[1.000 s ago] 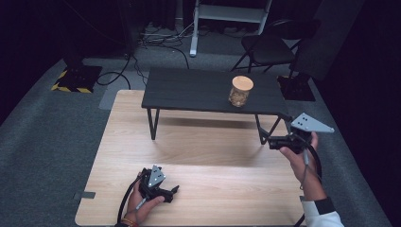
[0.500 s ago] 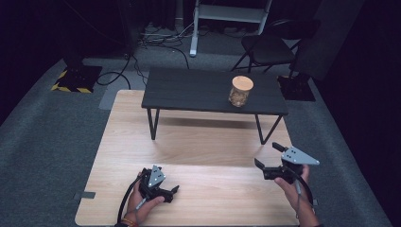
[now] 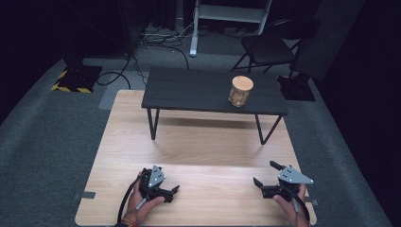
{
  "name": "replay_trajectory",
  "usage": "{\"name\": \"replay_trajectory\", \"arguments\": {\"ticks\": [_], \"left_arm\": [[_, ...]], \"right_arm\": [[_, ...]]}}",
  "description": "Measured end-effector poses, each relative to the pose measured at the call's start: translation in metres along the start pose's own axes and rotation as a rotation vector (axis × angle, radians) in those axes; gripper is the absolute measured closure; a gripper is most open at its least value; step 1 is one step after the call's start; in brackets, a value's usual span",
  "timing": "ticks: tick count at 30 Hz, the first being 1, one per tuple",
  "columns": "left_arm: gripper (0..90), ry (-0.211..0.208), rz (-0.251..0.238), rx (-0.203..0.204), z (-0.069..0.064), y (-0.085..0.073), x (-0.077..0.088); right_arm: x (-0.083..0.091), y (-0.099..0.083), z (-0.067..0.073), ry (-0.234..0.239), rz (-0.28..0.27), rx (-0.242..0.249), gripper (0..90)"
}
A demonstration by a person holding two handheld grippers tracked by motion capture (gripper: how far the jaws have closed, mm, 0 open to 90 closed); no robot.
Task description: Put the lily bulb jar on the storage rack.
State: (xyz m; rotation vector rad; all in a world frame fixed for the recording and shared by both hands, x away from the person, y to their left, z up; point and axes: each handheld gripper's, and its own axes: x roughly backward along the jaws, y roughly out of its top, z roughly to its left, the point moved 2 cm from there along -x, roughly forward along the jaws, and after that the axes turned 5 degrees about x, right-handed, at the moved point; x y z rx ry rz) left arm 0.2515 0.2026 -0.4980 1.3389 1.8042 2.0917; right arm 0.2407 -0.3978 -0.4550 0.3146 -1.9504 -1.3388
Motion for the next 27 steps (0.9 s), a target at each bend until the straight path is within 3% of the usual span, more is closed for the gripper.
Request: {"name": "replay_trajectory", "arguments": {"ticks": [8, 14, 18, 21, 27], "left_arm": [[0.5, 0.000, 0.000, 0.000, 0.000, 0.000, 0.000], [0.5, -0.001, 0.000, 0.003, 0.000, 0.000, 0.000], [0.5, -0.001, 0.000, 0.000, 0.000, 0.000, 0.000], [0.5, -0.001, -0.001, 0.002, 0.000, 0.000, 0.000], [0.5, 0.000, 0.000, -0.001, 0.000, 0.000, 0.000]], "right_arm": [[-0.003, -0.018, 0.005, -0.007, 0.047, -0.019, 4.1], [-0.007, -0.026, 0.010, -0.013, 0.121, -0.016, 4.2], [-0.010, -0.030, 0.009, 0.000, 0.162, -0.043, 4.1], [-0.009, -0.030, 0.009, 0.007, 0.160, -0.048, 3.8], [-0.009, -0.036, 0.006, 0.004, 0.156, -0.114, 1.4]]}}
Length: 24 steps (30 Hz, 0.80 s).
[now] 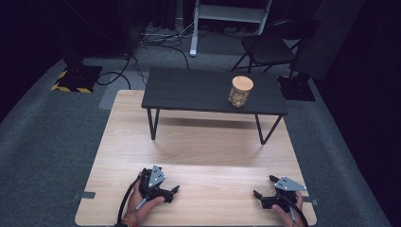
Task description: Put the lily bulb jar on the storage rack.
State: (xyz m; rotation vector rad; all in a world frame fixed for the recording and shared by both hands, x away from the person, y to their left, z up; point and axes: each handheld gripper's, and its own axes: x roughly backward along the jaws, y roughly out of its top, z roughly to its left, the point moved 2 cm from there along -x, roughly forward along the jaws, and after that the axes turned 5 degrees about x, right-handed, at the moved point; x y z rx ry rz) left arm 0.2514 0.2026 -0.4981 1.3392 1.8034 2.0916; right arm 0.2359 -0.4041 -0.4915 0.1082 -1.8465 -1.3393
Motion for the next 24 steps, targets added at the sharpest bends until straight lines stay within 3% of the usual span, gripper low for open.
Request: {"name": "replay_trajectory", "arguments": {"ticks": [24], "left_arm": [[0.5, 0.000, 0.000, 0.000, 0.0000, -0.0001, 0.0000]], "right_arm": [[-0.0002, 0.0003, 0.0008, -0.009, 0.004, -0.005, 0.3]]}}
